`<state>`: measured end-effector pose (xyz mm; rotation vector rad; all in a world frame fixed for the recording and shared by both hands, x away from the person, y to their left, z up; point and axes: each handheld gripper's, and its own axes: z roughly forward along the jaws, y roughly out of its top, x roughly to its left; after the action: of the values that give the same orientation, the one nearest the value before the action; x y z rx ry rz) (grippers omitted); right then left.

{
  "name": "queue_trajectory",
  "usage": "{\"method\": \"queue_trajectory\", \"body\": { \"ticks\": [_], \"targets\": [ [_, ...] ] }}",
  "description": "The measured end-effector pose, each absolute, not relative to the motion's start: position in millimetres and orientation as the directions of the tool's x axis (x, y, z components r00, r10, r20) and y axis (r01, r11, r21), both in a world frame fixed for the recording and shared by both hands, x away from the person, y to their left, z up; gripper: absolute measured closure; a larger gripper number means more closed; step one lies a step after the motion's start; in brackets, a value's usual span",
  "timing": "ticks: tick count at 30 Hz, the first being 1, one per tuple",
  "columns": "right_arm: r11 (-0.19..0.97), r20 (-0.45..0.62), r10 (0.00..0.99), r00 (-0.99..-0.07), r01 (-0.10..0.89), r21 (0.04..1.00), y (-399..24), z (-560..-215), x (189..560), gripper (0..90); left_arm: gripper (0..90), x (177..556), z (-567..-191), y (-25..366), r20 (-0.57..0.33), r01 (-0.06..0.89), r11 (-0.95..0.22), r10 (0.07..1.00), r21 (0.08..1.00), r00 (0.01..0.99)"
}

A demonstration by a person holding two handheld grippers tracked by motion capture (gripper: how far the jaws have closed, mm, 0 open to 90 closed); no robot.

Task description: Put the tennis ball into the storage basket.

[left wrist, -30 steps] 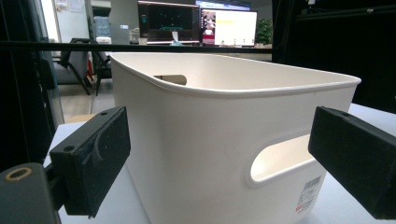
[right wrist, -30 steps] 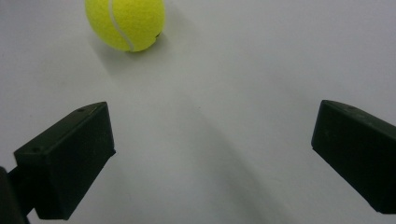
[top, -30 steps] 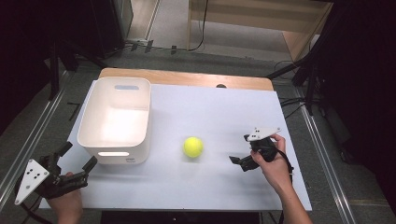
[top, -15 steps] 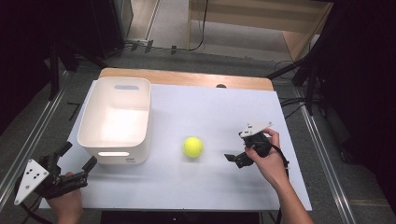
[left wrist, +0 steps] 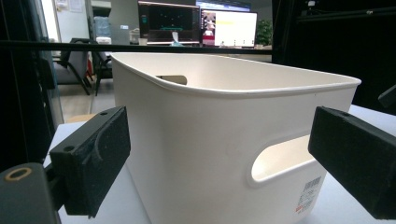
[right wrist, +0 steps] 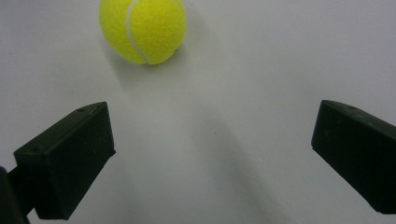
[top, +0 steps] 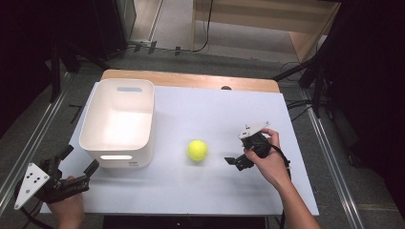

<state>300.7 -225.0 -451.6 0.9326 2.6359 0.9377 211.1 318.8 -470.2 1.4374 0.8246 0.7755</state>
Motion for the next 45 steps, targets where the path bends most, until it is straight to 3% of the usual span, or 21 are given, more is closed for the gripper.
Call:
{"method": "queue_trajectory", "body": {
  "ticks": [45],
  "targets": [
    [0.694,0.01,0.558,-0.83,0.473,0.544,-178,-454,318,0.0,5.8,211,-470,320,-0.023,0.034,0.007,0.852,0.999,0.522]
  ]
}}
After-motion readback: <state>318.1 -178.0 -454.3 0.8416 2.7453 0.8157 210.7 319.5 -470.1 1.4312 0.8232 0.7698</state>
